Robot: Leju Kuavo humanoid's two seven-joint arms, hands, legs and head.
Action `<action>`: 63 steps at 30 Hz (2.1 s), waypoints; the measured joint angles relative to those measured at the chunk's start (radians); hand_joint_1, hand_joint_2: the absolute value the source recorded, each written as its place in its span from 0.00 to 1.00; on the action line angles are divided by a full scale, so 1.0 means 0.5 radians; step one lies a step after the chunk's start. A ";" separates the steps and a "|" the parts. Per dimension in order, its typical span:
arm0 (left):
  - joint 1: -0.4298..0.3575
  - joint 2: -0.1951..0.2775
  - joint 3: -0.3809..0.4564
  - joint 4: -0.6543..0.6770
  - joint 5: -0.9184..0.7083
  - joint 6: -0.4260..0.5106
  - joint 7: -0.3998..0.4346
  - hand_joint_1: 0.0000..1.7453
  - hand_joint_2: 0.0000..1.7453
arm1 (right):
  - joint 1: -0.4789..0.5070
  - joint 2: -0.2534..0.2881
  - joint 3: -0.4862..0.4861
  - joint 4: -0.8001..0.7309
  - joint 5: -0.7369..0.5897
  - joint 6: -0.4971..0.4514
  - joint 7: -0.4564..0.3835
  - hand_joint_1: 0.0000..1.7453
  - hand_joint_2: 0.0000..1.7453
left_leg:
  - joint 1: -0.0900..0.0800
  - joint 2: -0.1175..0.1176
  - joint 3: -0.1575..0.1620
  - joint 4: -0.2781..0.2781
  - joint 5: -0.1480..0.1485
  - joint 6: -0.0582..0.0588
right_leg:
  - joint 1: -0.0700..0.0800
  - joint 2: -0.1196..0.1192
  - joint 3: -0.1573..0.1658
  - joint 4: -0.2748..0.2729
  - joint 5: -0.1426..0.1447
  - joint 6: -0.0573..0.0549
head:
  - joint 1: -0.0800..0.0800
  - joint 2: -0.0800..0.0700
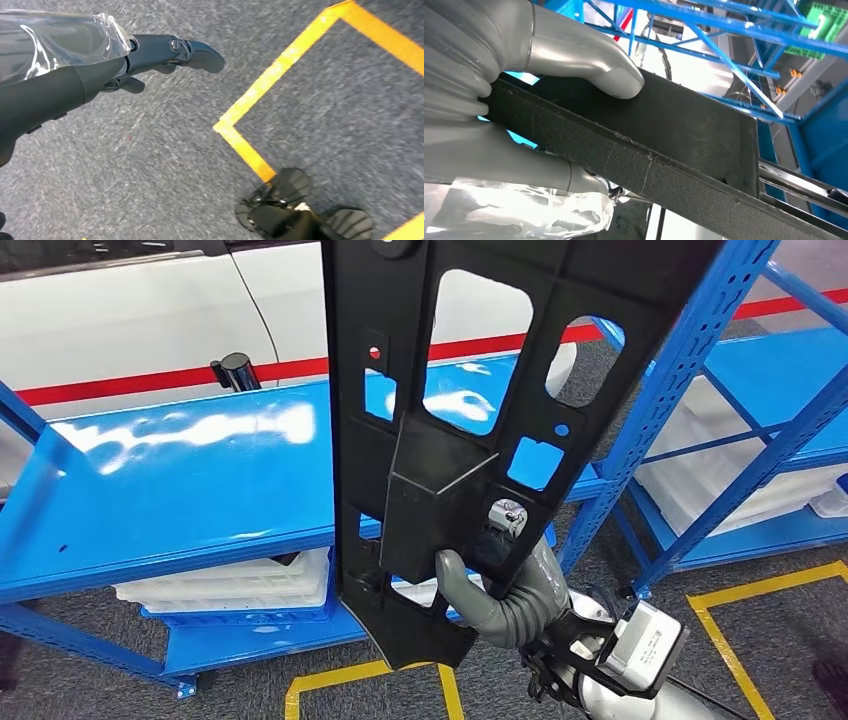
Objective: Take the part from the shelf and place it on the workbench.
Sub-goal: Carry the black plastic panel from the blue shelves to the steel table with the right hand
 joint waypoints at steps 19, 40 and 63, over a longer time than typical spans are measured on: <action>0.008 0.000 0.009 0.000 0.000 -0.015 0.000 0.00 1.00 | 0.014 -0.002 -0.013 -0.005 0.001 -0.002 0.001 1.00 1.00 | 0.031 0.009 -0.282 0.252 0.003 -0.059 | -0.004 -0.001 0.133 -0.011 -0.125 -0.048 | -0.003 0.000; 0.012 -0.003 0.010 0.001 0.000 -0.018 -0.007 0.00 1.00 | 0.026 -0.003 -0.024 -0.014 0.012 -0.014 0.006 1.00 1.00 | 0.011 0.015 -0.133 -0.025 0.138 0.056 | -0.001 -0.004 -0.080 0.497 -0.315 0.043 | -0.001 0.000; 0.002 -0.004 0.010 0.001 -0.003 -0.016 -0.003 0.00 1.00 | 0.027 -0.002 -0.026 -0.015 -0.001 -0.023 0.000 1.00 1.00 | 0.007 -0.002 0.016 -0.035 0.028 0.014 | -0.003 -0.004 0.032 -0.026 -0.015 0.019 | -0.004 0.000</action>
